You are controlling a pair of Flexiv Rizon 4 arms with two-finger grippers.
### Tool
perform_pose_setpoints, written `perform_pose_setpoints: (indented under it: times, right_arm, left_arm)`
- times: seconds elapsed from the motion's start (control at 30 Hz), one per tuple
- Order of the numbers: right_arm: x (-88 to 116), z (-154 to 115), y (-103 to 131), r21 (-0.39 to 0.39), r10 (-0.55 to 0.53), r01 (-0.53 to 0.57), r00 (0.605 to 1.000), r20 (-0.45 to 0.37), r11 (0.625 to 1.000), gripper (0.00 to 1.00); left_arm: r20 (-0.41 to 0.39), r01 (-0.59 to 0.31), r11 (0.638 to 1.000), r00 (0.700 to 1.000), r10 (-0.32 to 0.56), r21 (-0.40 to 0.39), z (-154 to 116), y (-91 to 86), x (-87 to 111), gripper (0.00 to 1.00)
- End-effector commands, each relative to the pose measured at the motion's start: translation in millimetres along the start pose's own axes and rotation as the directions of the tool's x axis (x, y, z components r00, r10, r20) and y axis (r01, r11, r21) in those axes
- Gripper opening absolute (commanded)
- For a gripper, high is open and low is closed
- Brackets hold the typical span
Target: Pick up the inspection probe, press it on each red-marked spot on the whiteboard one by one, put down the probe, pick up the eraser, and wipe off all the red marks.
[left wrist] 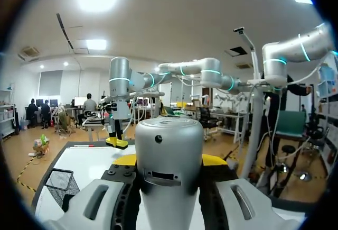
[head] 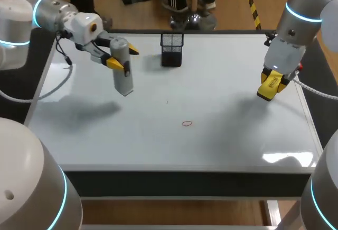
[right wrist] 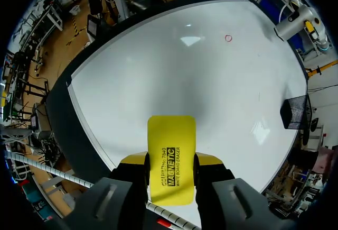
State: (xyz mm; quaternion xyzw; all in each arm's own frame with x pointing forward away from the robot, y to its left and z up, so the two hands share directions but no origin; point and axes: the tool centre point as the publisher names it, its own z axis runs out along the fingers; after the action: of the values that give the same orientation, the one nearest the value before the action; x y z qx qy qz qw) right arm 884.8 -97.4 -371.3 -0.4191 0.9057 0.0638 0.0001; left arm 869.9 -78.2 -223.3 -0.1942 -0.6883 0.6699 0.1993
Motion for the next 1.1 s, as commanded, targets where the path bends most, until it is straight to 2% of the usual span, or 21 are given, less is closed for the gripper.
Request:
perform_pose_setpoints:
  times: [0.03,0.47,1.1]
  right_arm:
    - [0.1,-0.3,-0.4,0.002,-0.002,0.002,1.0,-0.002,1.0,0.0]
    - [0.1,-0.3,-0.4,0.002,-0.002,0.002,1.0,-0.002,1.0,0.0]
    - [0.1,-0.3,-0.4,0.002,-0.002,0.002,1.0,-0.002,1.0,0.0]
  left_arm:
    - [-0.007,-0.014,1.0,1.0,0.014,0.006,-12.7,0.1,-5.1,0.0]
    - [0.019,-0.051,0.999,0.999,0.05,0.018,-20.4,1.7,-25.3,0.0]
    - [0.019,-0.051,0.999,0.999,0.05,0.018,-20.4,1.7,-25.3,0.0]
